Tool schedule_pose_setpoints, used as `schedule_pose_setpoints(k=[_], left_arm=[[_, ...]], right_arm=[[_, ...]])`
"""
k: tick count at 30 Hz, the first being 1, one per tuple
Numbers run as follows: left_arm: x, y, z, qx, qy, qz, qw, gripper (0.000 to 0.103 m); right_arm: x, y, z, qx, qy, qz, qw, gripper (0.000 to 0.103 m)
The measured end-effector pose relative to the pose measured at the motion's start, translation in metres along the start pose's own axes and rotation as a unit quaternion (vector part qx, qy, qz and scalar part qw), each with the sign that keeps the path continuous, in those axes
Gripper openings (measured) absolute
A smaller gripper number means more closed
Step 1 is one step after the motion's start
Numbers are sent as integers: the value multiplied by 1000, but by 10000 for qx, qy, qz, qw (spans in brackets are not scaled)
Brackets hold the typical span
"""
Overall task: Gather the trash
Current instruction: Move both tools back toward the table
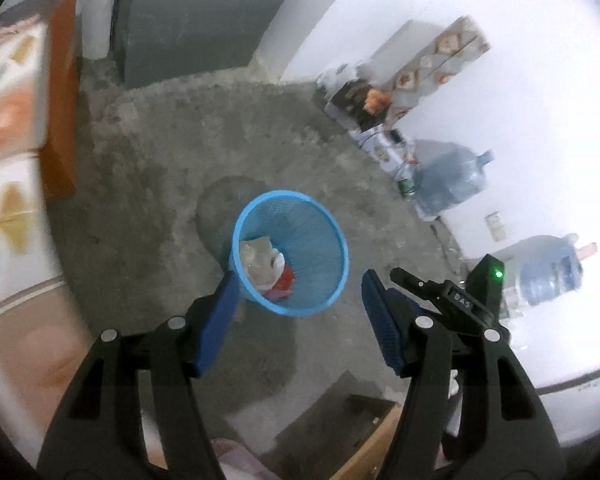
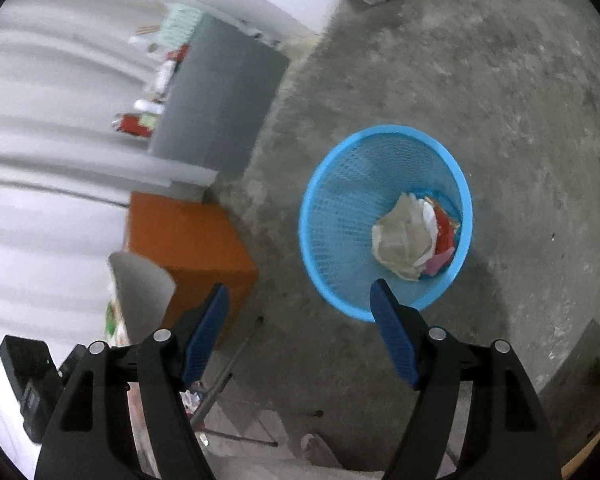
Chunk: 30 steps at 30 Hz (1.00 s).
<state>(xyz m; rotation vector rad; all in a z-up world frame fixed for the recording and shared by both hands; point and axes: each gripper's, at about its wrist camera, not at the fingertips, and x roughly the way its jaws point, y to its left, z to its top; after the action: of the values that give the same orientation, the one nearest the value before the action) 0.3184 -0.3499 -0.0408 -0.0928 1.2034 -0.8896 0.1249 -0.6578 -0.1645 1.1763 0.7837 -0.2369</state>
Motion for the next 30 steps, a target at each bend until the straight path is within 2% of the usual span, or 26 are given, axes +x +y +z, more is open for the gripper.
schedule_pose_setpoints(k=[3, 6, 8, 11, 14, 19, 23, 26, 27, 30], left_arm=[[-63, 9, -12, 142, -293, -72, 9994, 60], [-127, 20, -23, 183, -776, -12, 9968, 61], [-156, 25, -30, 133, -1018, 13, 9947, 61], [-197, 35, -43, -6, -1364, -99, 9906, 63], [-236, 49, -63, -140, -1686, -165, 9854, 67], [-307, 93, -100, -468, -2183, 224, 9745, 69], [-364, 132, -134, -858, -2653, 499, 9590, 69], [-389, 155, -159, -1057, -2837, 659, 9508, 69], [-394, 160, -164, -1100, -2852, 697, 9496, 69], [-404, 179, -183, -1275, -2829, 795, 9473, 69]], right_arm=[[-22, 23, -13, -406, -49, 238, 9989, 71], [-32, 51, -18, -764, -26, 345, 9965, 71], [-34, 65, -17, -822, -64, 257, 9963, 71], [-39, 86, -26, -868, -69, 400, 9954, 71], [-49, 119, -49, -1348, -9, 483, 9897, 71], [-62, 178, -99, -2432, 241, 547, 9681, 71], [-60, 226, -137, -3167, 500, 618, 9452, 71], [-53, 254, -161, -3530, 681, 742, 9302, 71], [-48, 267, -173, -3673, 776, 818, 9232, 71], [-34, 291, -193, -3829, 948, 917, 9143, 71]])
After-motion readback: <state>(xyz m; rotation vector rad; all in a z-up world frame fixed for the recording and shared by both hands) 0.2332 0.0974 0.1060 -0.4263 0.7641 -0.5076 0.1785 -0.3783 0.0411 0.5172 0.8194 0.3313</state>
